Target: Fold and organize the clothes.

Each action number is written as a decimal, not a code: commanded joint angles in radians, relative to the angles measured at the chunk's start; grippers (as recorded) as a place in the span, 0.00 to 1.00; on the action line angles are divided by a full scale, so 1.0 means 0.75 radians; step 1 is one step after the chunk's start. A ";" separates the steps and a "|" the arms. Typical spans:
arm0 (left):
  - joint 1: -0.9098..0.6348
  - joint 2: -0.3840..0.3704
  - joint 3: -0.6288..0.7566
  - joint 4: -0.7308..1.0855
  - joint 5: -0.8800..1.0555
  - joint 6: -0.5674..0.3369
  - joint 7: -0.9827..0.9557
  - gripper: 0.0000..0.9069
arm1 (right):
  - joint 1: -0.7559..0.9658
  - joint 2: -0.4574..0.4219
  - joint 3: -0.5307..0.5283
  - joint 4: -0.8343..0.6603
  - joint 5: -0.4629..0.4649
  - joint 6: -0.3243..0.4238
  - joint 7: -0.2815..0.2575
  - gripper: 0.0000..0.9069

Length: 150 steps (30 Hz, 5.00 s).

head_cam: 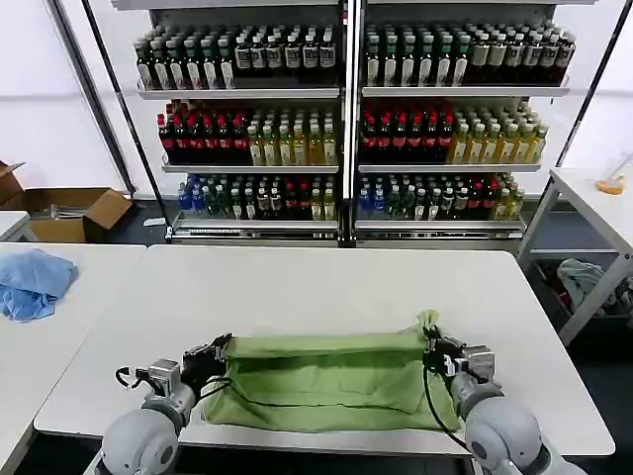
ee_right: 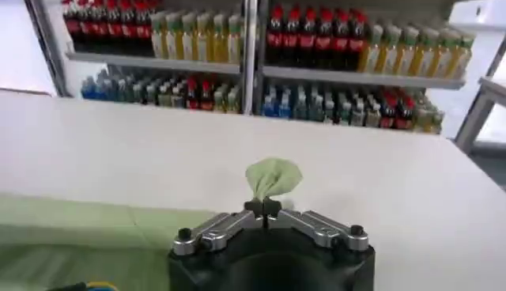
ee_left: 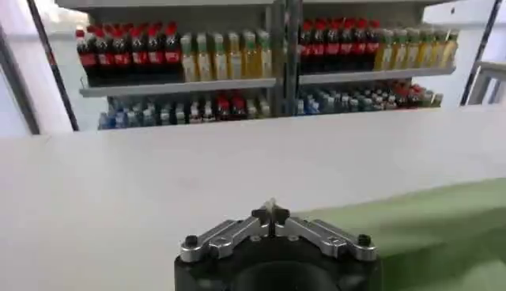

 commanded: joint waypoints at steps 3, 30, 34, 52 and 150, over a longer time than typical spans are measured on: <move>0.007 -0.020 0.004 0.051 0.094 -0.004 0.005 1.00 | -0.050 0.038 -0.028 -0.036 -0.039 -0.013 0.001 1.00; 0.271 -0.431 -0.030 -0.089 0.363 -0.149 -0.189 1.00 | -0.294 0.015 0.143 0.141 -0.201 0.071 -0.040 1.00; 0.273 -0.470 -0.020 -0.043 0.420 -0.176 -0.189 1.00 | -0.306 0.014 0.148 0.141 -0.209 0.079 -0.042 1.00; 0.260 -0.568 -0.023 0.092 0.389 -0.251 -0.189 0.02 | -0.315 -0.009 0.171 0.144 -0.201 0.097 -0.044 1.00; 0.198 -0.430 -0.237 -0.167 -0.051 -0.184 -0.009 1.00 | -0.219 -0.041 0.136 0.096 -0.158 0.118 -0.053 1.00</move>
